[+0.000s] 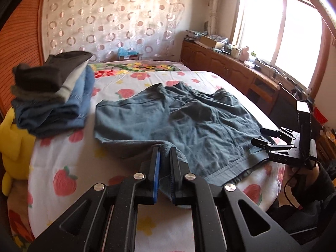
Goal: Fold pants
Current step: 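Lift the held leg with the left tool, fold it over the other leg, release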
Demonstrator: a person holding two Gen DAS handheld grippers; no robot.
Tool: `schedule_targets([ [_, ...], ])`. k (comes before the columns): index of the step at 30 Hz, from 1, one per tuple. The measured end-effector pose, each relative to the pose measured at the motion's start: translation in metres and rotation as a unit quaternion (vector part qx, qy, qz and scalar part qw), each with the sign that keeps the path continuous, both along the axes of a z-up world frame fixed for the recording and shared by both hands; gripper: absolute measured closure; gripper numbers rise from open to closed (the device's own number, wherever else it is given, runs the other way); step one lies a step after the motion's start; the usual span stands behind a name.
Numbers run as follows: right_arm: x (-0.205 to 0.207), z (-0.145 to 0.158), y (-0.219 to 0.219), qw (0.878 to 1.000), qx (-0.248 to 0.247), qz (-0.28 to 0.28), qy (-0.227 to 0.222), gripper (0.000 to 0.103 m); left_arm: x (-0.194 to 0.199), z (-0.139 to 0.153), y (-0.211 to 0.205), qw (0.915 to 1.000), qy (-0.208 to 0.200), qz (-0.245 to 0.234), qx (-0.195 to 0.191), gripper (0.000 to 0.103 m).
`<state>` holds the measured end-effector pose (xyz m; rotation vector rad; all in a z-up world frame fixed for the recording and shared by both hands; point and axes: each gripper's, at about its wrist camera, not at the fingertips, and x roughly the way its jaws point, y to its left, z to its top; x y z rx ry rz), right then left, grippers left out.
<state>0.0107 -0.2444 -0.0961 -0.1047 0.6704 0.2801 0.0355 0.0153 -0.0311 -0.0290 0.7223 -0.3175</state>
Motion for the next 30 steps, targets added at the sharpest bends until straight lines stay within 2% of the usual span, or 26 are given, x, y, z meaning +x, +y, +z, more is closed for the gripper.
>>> schedule_targets([
  [6, -0.002, -0.001, -0.005, 1.000, 0.022, 0.000, 0.003, 0.050, 0.012, 0.008, -0.022, 0.9997, -0.005, -0.024, 0.009, 0.094],
  [9, -0.003, -0.001, -0.006, 1.000, 0.027, 0.000, 0.002, 0.053, 0.020, 0.014, -0.040, 0.9988, -0.010, -0.045, 0.014, 0.094],
  [22, -0.010, 0.008, -0.032, 0.998, 0.050, -0.018, -0.013, 0.054, 0.055, 0.041, -0.117, 0.9921, -0.027, -0.122, 0.003, 0.094],
  [30, -0.010, 0.004, -0.040, 0.998, 0.052, -0.030, -0.014, 0.054, 0.076, 0.038, -0.154, 0.9879, -0.021, -0.153, 0.006, 0.094],
])
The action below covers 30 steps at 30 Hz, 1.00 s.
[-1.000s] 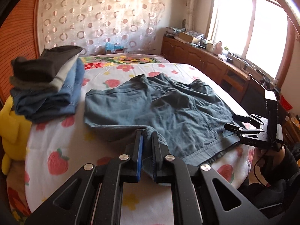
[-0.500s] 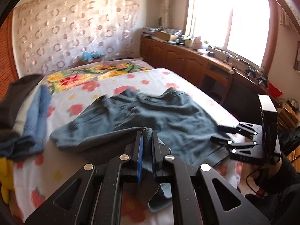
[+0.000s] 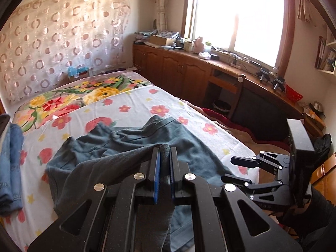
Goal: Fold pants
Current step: 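Lift the held leg with the left tool, fold it over the other leg, release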
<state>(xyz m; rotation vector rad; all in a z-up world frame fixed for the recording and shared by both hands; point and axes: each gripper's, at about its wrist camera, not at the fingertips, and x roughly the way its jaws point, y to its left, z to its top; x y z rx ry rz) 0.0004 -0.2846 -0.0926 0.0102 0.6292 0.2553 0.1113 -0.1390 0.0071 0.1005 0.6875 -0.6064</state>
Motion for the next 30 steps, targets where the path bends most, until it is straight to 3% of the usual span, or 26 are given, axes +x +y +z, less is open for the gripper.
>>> schedule_targets([
  [8, -0.003, 0.002, -0.009, 1.000, 0.007, -0.001, -0.002, 0.054, 0.001, -0.017, -0.007, 0.9995, 0.012, 0.019, 0.024, 0.093],
  [11, -0.002, 0.000, -0.009, 1.000, 0.008, -0.002, -0.001, 0.054, -0.001, -0.021, -0.001, 0.9992, 0.009, 0.023, 0.030, 0.079],
  [13, -0.002, 0.000, -0.007, 1.000, 0.008, -0.002, 0.000, 0.054, -0.002, -0.020, 0.004, 0.9992, 0.006, 0.030, 0.026, 0.056],
  [21, 0.002, 0.005, -0.004, 1.000, 0.005, 0.010, -0.007, 0.054, -0.007, -0.032, 0.032, 0.9984, 0.014, 0.053, 0.017, 0.023],
  [30, 0.020, 0.011, 0.008, 0.999, -0.006, 0.030, -0.014, 0.054, -0.012, -0.065, 0.056, 0.9948, 0.048, 0.083, 0.033, 0.023],
])
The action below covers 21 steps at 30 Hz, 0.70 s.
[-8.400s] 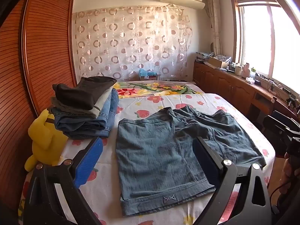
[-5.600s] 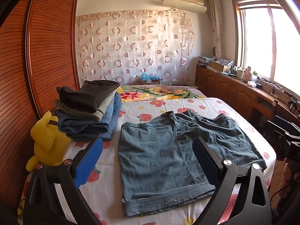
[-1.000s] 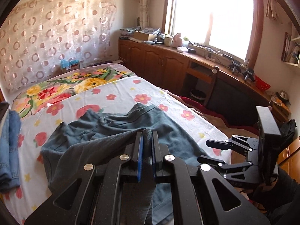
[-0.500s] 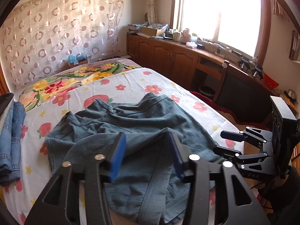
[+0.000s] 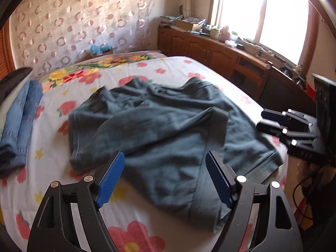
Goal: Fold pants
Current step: 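Lift the held leg with the left tool, fold it over the other leg, release, then grasp the folded leg hem with the right tool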
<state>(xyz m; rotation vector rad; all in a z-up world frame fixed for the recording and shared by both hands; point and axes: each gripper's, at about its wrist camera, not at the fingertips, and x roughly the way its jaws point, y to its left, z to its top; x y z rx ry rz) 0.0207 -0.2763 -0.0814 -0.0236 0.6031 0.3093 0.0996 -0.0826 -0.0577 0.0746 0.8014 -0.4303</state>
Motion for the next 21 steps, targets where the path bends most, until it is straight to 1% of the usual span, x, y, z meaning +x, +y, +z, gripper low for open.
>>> schedule_targets([
  [2, 0.006, 0.001, 0.004, 1.000, -0.002, 0.008, 0.000, 0.054, -0.001, -0.005, 0.005, 1.0000, 0.007, 0.004, -0.002, 0.023],
  [8, 0.025, 0.001, 0.020, 0.999, -0.013, 0.029, 0.003, 0.054, -0.006, -0.014, 0.012, 0.9997, 0.014, 0.018, 0.007, 0.023],
  [14, 0.045, -0.007, 0.033, 0.998, -0.017, 0.048, 0.026, 0.056, -0.008, -0.025, 0.018, 0.9994, 0.027, 0.022, 0.009, 0.023],
  [18, 0.057, -0.007, 0.038, 0.997, -0.023, 0.056, 0.038, 0.056, -0.007, -0.032, 0.021, 0.9989, 0.036, 0.028, 0.009, 0.023],
  [21, 0.067, -0.006, 0.039, 0.997, -0.027, 0.056, 0.046, 0.056, -0.008, -0.034, 0.022, 0.9989, 0.036, 0.031, 0.003, 0.023],
])
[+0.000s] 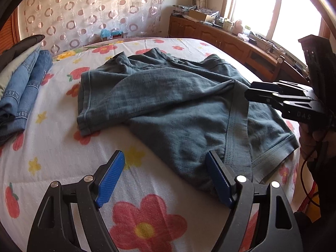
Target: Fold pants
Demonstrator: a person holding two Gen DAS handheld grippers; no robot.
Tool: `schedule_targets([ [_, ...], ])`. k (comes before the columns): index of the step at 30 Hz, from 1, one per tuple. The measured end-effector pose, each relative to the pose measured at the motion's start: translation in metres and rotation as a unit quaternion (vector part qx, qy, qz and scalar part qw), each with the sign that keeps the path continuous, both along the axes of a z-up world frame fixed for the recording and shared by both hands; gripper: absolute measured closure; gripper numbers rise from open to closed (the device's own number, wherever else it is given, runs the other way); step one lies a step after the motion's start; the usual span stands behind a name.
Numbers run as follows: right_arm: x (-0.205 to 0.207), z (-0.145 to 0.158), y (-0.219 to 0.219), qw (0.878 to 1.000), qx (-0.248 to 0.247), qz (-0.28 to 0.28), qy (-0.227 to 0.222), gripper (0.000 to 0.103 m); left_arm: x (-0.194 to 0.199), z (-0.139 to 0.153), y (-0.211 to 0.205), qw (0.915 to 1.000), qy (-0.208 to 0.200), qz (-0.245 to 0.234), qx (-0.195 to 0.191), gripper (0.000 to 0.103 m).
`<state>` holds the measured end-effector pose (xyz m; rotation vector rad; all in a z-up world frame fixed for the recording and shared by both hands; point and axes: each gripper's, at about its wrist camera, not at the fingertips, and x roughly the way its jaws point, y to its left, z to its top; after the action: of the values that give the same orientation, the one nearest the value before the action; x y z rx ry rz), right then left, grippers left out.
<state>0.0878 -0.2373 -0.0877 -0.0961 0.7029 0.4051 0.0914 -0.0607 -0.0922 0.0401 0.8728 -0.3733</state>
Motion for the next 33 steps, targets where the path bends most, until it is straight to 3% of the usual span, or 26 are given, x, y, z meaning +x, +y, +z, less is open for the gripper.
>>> schedule_targets([
  [8, 0.020, -0.004, 0.008, 1.000, 0.000, 0.009, 0.024, 0.056, -0.003, -0.001, -0.002, 0.9999, -0.008, -0.002, 0.009, 0.023],
  [15, 0.026, -0.009, 0.010, 0.999, 0.008, 0.017, 0.040, 0.065, -0.004, -0.001, 0.000, 0.9999, -0.010, -0.001, 0.004, 0.023],
  [28, 0.041, -0.007, 0.013, 0.999, 0.003, 0.012, 0.053, 0.065, -0.007, -0.001, -0.001, 0.9998, -0.017, -0.001, 0.009, 0.023],
  [30, 0.041, -0.009, 0.017, 0.998, 0.003, 0.029, 0.062, 0.089, -0.007, -0.001, 0.000, 0.9999, -0.016, 0.000, 0.006, 0.023],
  [33, 0.029, -0.001, 0.018, 0.997, 0.020, 0.050, 0.054, 0.095, -0.009, 0.002, 0.008, 0.9995, -0.021, 0.010, -0.021, 0.023],
])
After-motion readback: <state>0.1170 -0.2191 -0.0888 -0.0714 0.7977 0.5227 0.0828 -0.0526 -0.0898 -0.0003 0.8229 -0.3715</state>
